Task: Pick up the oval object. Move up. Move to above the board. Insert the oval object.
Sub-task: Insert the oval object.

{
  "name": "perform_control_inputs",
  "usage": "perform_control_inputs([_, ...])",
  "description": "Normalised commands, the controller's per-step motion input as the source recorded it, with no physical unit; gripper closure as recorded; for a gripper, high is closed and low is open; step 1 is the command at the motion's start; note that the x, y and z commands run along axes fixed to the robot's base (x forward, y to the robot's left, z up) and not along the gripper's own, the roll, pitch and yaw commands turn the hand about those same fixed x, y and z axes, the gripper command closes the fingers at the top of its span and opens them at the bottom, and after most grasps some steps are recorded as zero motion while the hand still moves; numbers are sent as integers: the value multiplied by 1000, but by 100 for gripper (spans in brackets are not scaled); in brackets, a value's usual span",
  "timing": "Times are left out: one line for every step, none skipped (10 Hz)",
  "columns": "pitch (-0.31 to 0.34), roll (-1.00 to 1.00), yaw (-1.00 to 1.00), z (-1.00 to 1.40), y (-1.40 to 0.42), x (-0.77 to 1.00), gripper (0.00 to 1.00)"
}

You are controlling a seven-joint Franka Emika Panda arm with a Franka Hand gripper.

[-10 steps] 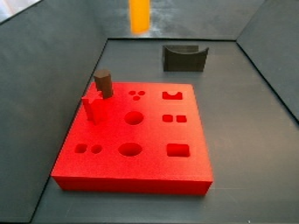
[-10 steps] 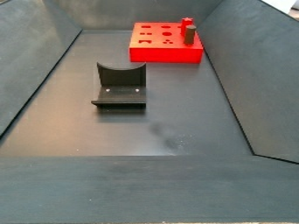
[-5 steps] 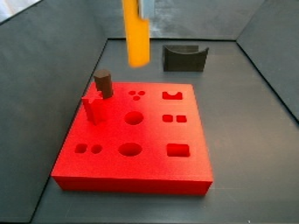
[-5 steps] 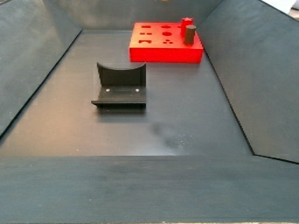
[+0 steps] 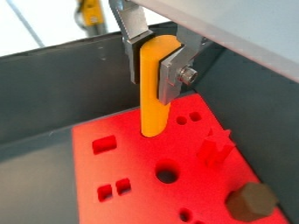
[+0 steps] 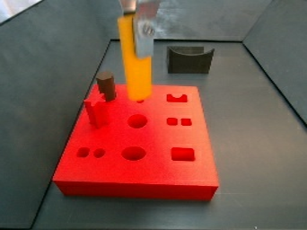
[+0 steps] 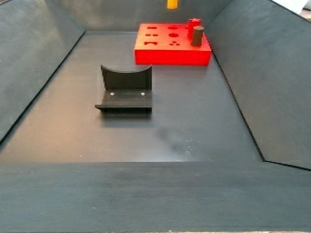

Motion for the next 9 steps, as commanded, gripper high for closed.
perform_control_inputs([-4,0,-903,-334,-260,0,100])
perform_control_inputs([50,0,-894,-283,-217,0,100])
perform_control_inputs([153,0,-814,-231,-220,0,100])
perform_control_inputs([140,0,-817,-229,-226,0,100])
perform_control_inputs([120,0,-837,-251,-211,0,100])
perform_control_inputs([111,0,-720,-257,-226,46,100])
perform_control_inputs([0,0,-909,-206,-249,3,100])
perform_control_inputs([0,0,-920,-174,-231,0,100])
perform_control_inputs([0,21,-854,-6,-234,51,100])
